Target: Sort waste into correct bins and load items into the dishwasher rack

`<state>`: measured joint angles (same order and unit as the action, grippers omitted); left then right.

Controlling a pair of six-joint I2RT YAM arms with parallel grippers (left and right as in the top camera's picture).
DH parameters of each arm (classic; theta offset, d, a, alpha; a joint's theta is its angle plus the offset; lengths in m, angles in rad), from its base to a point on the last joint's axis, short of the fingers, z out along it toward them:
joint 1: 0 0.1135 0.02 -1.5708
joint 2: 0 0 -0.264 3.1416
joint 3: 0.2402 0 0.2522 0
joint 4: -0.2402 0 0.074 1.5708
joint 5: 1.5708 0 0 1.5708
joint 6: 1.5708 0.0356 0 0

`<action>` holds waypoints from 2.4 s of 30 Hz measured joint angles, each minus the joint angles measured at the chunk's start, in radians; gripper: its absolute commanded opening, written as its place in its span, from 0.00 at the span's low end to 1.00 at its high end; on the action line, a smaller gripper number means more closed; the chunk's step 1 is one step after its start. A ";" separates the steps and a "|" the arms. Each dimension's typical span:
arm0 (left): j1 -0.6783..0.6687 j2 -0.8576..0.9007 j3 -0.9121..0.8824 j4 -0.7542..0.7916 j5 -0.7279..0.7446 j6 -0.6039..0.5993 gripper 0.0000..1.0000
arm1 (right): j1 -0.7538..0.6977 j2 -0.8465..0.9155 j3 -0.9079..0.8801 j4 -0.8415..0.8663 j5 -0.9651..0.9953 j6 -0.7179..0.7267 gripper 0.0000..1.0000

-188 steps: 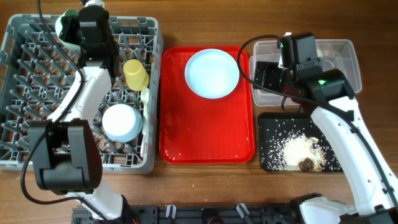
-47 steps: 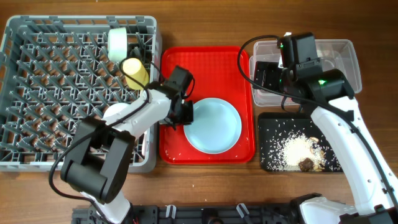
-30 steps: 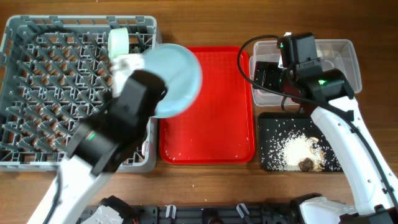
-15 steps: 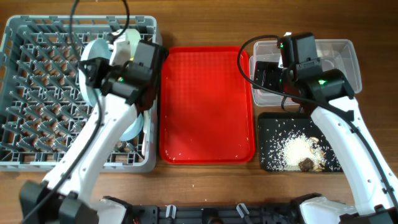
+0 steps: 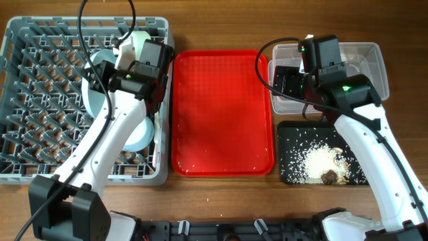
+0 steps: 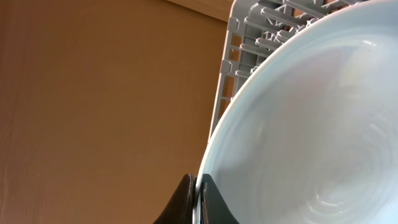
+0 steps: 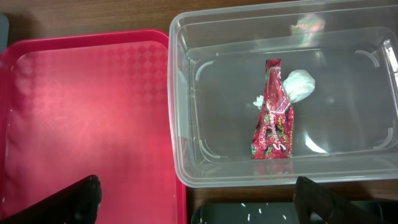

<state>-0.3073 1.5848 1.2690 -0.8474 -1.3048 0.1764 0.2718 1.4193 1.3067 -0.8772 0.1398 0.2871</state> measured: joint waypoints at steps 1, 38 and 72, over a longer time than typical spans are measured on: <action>0.000 0.000 0.000 0.000 -0.003 0.002 0.04 | 0.000 0.000 0.000 0.000 0.000 0.000 1.00; 0.000 -0.273 0.131 0.063 1.215 -0.463 1.00 | 0.000 0.000 0.000 0.001 0.000 0.000 1.00; 0.000 -0.272 0.131 0.060 1.229 -0.468 1.00 | -0.001 -1.398 -1.178 1.213 -0.054 -0.154 1.00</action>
<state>-0.3073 1.3125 1.4002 -0.7876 -0.0753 -0.2920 0.2710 0.0212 0.1291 0.3355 0.0860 0.1326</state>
